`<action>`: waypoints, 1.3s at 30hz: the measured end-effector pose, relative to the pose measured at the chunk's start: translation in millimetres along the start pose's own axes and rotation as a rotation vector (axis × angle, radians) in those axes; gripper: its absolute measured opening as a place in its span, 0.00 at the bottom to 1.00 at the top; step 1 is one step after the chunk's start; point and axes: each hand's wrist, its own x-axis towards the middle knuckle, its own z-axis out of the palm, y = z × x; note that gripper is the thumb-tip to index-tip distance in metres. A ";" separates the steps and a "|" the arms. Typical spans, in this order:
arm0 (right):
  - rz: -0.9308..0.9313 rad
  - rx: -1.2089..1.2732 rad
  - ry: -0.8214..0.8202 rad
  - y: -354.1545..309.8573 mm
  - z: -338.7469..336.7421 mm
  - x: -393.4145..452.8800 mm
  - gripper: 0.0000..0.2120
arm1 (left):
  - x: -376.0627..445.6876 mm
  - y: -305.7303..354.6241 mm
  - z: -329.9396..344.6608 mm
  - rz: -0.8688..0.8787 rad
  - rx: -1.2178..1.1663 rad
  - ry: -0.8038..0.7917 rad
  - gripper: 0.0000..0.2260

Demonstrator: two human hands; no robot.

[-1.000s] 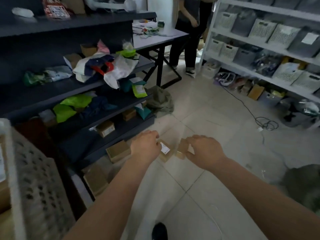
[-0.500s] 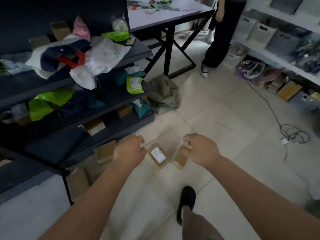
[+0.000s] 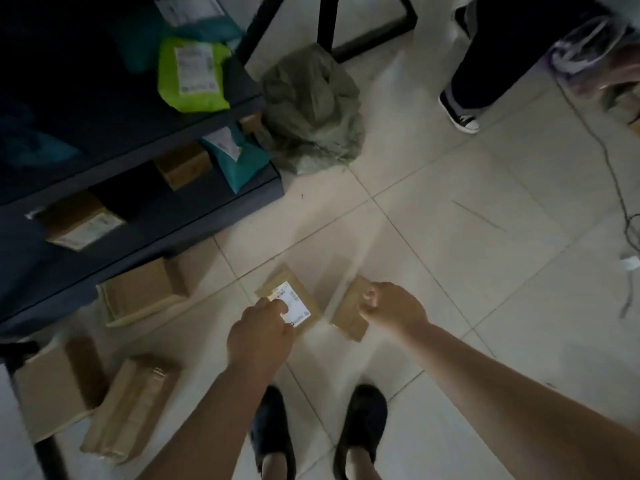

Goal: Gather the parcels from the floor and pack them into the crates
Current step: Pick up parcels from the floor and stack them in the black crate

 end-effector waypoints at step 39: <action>-0.350 -0.140 0.241 54.3 306.4 253.8 0.22 | 206.5 -123.2 326.3 0.130 0.131 -0.097 0.31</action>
